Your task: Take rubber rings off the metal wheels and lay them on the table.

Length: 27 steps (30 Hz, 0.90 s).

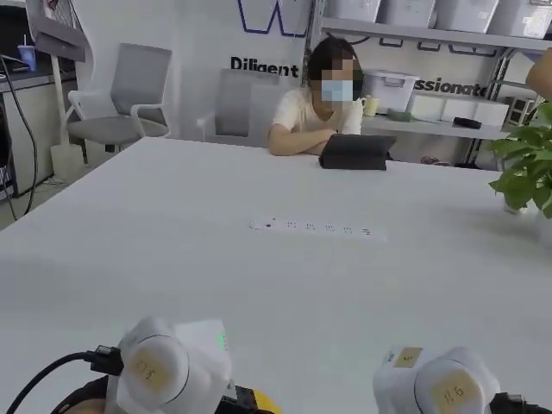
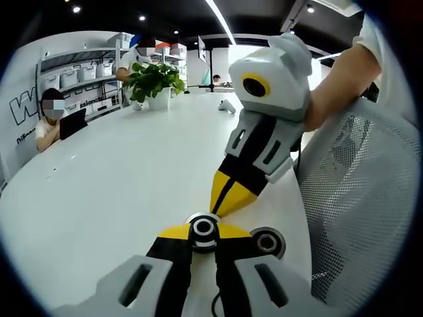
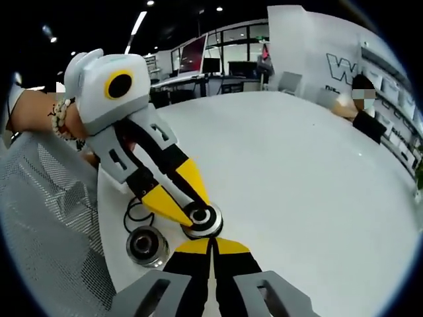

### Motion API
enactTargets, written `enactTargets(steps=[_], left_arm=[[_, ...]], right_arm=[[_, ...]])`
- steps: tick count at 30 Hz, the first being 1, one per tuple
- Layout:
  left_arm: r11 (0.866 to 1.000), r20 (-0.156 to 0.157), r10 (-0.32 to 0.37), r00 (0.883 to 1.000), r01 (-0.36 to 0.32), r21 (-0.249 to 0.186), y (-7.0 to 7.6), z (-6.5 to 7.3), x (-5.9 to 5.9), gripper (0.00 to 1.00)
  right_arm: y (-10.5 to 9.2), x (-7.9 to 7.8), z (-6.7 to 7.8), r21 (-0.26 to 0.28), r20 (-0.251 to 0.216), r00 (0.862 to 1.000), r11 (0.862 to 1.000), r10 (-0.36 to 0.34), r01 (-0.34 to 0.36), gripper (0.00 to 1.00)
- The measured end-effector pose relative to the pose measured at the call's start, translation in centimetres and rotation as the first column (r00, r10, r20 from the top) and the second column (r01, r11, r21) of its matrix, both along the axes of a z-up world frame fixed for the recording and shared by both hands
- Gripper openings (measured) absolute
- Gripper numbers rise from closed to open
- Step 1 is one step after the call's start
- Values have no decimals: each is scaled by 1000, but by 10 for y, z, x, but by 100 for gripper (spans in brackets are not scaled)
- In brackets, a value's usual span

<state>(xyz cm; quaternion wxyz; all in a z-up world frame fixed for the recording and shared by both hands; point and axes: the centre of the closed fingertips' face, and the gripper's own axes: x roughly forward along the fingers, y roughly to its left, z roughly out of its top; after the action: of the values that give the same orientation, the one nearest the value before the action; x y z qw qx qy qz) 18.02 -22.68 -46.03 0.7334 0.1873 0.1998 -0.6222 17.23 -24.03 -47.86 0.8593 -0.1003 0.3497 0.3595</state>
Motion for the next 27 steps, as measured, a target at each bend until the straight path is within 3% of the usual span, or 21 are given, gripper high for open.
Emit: enactTargets(steps=[2, 4, 5, 7, 9, 13, 17, 27], left_arm=[[1000, -2, 1, 1000, -1, 0, 0, 0, 0, 7], [1000, -4, -4, 1000, 4, -1, 0, 0, -1, 7], [1000, -7, -7, 1000, 7, -2, -1, 0, -2, 7], [1000, -4, -11, 1000, 11, -1, -1, 0, -3, 7], [1000, -2, -13, 1000, 13, 0, -2, 0, -3, 7], [1000, 7, -17, 1000, 17, 8, -3, 0, -3, 7], [1000, 14, -21, 1000, 20, 17, -3, -1, -3, 7], [1000, 20, -22, 1000, 22, 23, -3, -1, -3, 7]], right_arm=[[-2, 4, 4, 65, -28, 998, 996, -62, 64, 0], [-1, 7, 11, 153, -61, 993, 982, -100, 108, 0], [-3, 6, 10, 164, -97, 988, 977, -123, 138, 0], [-5, 6, 9, 164, -101, 988, 977, -121, 136, 0], [-2, 5, 11, 192, -136, 982, 968, -135, 160, 0], [-1, 4, 11, 176, -131, 983, 972, -131, 153, 0], [1, 4, 13, 193, -149, 980, 968, -135, 163, 0], [6, 3, 18, 196, -139, 983, 970, -121, 147, 0]])
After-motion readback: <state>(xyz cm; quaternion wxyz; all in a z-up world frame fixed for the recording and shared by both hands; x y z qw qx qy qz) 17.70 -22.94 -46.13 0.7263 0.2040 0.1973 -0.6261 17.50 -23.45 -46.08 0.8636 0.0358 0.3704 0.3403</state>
